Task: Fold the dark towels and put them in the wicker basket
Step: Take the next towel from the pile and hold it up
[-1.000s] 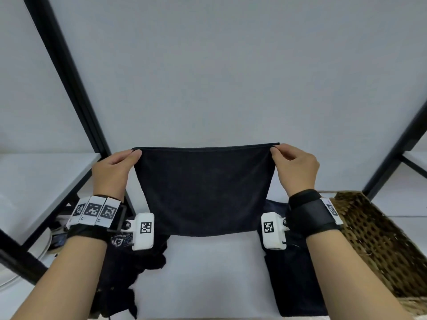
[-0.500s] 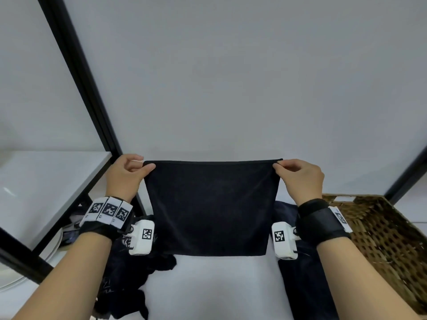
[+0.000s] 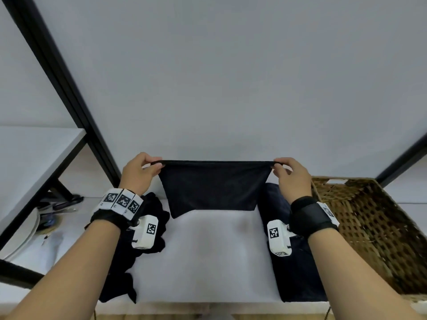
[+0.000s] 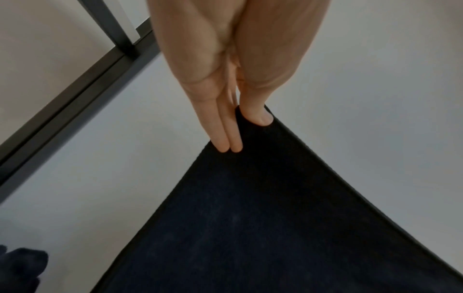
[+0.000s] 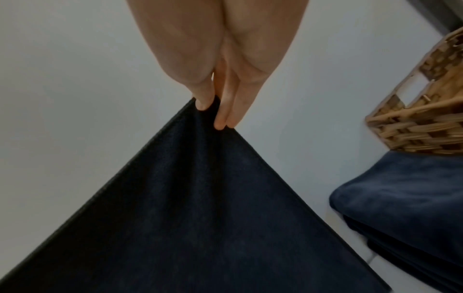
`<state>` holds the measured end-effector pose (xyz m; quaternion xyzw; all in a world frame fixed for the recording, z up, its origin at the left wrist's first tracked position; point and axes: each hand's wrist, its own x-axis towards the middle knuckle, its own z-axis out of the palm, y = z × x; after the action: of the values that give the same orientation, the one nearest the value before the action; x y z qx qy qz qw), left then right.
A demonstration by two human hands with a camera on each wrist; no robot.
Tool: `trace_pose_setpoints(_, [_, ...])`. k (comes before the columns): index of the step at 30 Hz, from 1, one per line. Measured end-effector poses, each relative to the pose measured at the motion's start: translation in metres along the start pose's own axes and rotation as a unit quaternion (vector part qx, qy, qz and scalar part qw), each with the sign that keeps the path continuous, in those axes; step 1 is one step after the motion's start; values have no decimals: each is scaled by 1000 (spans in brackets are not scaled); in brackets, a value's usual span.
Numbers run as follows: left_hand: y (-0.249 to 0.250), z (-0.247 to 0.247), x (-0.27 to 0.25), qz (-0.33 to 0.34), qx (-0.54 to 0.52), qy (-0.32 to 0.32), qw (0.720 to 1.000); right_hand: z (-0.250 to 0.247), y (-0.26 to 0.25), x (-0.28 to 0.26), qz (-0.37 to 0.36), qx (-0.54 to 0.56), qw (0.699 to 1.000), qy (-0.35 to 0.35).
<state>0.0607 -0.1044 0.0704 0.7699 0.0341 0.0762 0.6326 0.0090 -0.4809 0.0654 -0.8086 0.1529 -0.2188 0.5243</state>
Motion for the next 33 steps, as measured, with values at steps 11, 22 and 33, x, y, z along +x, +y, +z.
trace_pose_setpoints(11, [-82, 0, -84, -80, 70, -69, 992, -16, 66, -89, 85, -46, 994, -44])
trace_pose_setpoints(22, [-179, -2, -191, -249, 92, -103, 959, -19, 160, -201, 202, -118, 962, -138])
trace_pose_setpoints(33, [-205, 7, -171, -256, 258, -146, 920, 5, 181, -172, 232, -240, 917, -216])
